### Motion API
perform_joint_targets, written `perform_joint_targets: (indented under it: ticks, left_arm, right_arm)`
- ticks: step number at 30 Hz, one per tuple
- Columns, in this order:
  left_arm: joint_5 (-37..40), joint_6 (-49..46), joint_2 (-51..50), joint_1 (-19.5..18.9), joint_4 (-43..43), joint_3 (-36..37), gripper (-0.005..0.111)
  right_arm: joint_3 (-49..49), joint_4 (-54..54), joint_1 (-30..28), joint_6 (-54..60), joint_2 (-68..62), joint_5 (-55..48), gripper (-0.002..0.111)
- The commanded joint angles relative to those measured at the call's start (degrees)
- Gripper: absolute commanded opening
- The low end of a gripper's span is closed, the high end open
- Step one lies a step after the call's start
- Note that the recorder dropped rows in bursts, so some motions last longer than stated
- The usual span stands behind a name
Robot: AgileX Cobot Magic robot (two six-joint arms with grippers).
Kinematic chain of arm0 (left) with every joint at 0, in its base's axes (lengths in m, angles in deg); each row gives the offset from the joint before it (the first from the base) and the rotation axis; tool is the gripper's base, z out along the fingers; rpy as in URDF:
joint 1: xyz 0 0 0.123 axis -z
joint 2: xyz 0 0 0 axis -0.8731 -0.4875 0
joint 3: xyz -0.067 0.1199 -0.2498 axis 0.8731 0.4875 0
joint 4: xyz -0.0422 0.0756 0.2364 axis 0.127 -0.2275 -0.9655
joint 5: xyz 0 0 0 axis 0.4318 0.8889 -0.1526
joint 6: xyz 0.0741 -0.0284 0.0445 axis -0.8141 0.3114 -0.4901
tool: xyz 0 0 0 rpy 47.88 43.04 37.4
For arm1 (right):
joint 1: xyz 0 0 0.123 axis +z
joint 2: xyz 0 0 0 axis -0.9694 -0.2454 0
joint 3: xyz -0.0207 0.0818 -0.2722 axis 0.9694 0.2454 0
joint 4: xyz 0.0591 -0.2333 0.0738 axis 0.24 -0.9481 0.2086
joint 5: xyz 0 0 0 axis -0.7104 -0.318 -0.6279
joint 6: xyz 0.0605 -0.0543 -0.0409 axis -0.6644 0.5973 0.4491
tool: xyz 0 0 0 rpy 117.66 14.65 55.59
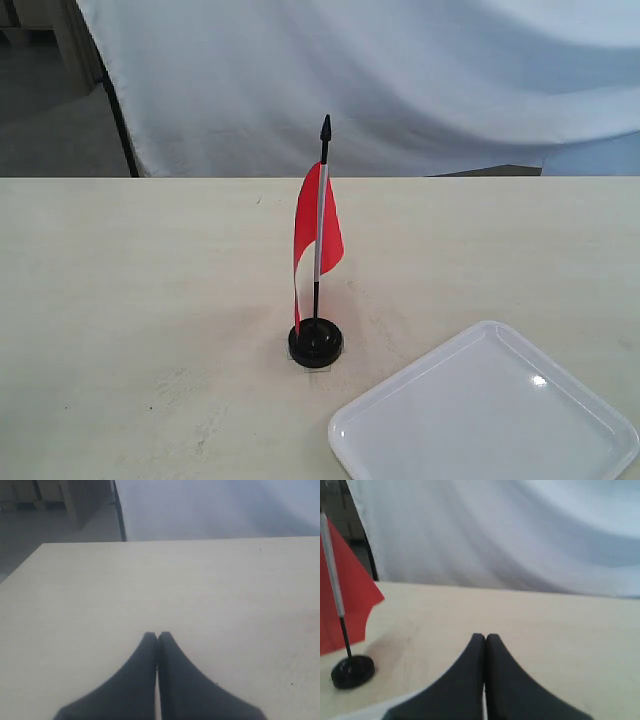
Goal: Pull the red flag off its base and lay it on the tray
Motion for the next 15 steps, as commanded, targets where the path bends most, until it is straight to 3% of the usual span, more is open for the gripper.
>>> perform_joint_targets:
  ticks: [1, 10, 12, 15]
  left_arm:
    - [-0.26, 0.36, 0.16, 0.23, -0.25, 0.09, 0.000]
    - [-0.26, 0.36, 0.16, 0.23, -0.25, 0.09, 0.000]
    - [-0.26, 0.36, 0.16, 0.23, -0.25, 0.09, 0.000]
    - [-0.26, 0.36, 0.16, 0.23, -0.25, 0.09, 0.000]
  right_arm:
    - [0.13, 0.50, -0.25, -0.16, 0.22, 18.18, -0.001]
    - [0.13, 0.50, -0.25, -0.42, 0.22, 43.76, -0.001]
    - [0.13, 0.50, -0.25, -4.14, 0.22, 48.01, -0.001]
    - [0.13, 0.22, -0.25, -18.26, 0.22, 50.56, -0.001]
